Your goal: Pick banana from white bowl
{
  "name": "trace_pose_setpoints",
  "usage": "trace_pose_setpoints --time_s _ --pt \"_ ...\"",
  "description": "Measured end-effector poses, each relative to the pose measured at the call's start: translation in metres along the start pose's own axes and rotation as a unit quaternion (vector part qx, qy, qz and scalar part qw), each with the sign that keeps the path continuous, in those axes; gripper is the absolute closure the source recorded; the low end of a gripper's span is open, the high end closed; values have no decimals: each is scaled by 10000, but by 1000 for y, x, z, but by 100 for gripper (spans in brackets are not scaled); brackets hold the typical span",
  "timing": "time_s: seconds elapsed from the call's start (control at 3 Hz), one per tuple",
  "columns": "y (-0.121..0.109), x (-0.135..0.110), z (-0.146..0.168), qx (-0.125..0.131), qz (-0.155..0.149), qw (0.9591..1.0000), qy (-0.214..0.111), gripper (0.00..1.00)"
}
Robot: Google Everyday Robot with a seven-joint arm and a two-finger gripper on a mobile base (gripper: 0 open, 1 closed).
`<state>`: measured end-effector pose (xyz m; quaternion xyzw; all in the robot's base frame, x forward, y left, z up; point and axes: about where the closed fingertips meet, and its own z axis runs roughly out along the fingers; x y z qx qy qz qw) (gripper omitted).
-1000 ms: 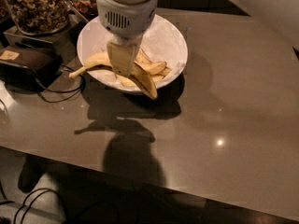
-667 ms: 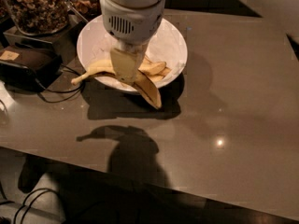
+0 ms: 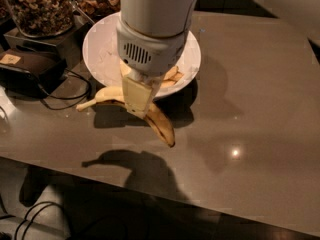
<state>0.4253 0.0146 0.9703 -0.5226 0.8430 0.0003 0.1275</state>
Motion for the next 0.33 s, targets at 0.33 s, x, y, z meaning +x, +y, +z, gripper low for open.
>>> trace_pose_setpoints --time_s 0.33 --pt "1 0 0 -10 -2 10000 -8 100"
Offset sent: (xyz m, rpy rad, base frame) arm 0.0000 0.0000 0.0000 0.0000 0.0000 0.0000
